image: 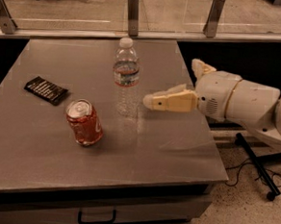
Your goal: Place water bottle upright
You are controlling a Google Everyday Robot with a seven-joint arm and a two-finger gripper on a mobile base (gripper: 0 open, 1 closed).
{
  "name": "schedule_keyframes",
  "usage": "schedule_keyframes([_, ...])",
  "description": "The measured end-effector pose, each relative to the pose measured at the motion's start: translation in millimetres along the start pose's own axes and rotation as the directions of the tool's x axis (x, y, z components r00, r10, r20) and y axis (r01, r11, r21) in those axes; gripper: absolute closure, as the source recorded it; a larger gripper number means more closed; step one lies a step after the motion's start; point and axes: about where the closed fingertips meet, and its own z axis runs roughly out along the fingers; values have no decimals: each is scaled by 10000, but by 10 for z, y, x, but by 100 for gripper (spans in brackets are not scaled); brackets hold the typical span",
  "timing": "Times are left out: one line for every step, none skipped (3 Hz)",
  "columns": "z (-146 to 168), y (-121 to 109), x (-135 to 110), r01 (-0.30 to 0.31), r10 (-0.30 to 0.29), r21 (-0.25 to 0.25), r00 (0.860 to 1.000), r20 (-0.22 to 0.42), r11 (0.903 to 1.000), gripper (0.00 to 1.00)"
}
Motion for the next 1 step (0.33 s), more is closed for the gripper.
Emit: schedule_keyframes([13, 47, -57, 138, -138, -23, 9999, -30, 9999, 0])
